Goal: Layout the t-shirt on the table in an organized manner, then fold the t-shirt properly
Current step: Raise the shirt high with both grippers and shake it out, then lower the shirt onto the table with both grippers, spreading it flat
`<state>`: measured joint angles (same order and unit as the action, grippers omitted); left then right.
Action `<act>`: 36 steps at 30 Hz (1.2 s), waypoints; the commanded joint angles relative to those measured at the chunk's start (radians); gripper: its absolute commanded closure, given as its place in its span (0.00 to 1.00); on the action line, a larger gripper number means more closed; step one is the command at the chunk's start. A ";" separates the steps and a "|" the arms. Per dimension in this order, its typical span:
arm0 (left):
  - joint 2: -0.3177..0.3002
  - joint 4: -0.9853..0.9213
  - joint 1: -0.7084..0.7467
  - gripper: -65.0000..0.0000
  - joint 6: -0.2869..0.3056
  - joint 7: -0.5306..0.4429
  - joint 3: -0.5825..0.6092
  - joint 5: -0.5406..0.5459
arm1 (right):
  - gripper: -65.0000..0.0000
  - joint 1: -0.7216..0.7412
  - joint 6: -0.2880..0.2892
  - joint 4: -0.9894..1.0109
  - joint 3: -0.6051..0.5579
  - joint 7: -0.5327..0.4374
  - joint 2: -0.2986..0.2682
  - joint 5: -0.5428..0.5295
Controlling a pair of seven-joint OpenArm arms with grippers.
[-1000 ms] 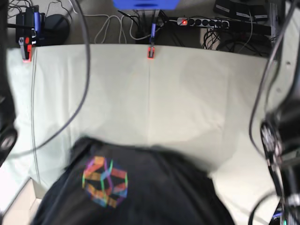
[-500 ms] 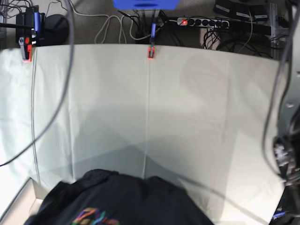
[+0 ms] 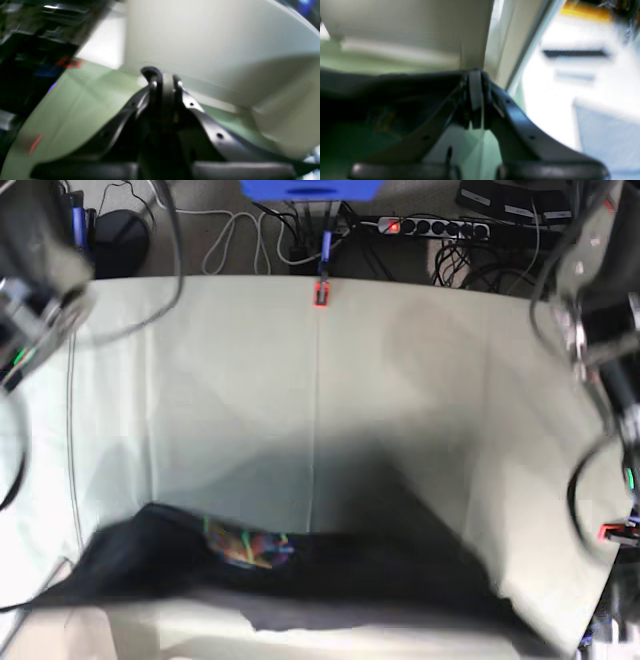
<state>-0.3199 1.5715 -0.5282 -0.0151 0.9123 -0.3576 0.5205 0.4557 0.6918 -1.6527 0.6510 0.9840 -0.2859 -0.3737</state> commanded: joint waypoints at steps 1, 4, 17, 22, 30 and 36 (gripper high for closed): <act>0.014 0.028 0.013 1.00 0.014 -0.005 -0.008 0.039 | 1.00 -0.021 0.006 -0.036 0.000 -0.029 -0.002 -0.040; 0.021 0.046 0.151 1.00 0.014 -0.006 -0.083 0.089 | 1.00 -0.176 0.006 -0.111 0.017 -0.033 0.057 -0.089; 0.025 0.019 0.610 1.00 0.013 -0.009 -0.133 0.226 | 1.00 -0.664 0.006 -0.212 -0.018 -0.227 0.230 -0.092; 0.018 0.019 0.701 1.00 0.013 -0.009 -0.180 0.227 | 1.00 -0.806 0.006 -0.248 -0.007 -0.311 0.238 -0.094; -0.012 0.030 0.705 1.00 0.014 0.004 -0.383 0.232 | 1.00 -0.858 0.006 -0.248 0.112 -0.379 0.251 -0.094; -0.038 0.014 0.713 1.00 0.014 0.004 -0.387 0.224 | 1.00 -0.860 0.006 -0.240 0.189 -0.379 0.251 -0.092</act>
<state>-0.3374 1.5738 0.1886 0.0002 0.9318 -0.7372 0.7380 -0.4057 0.6945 -1.8774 0.8360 0.6315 -0.0242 -0.4446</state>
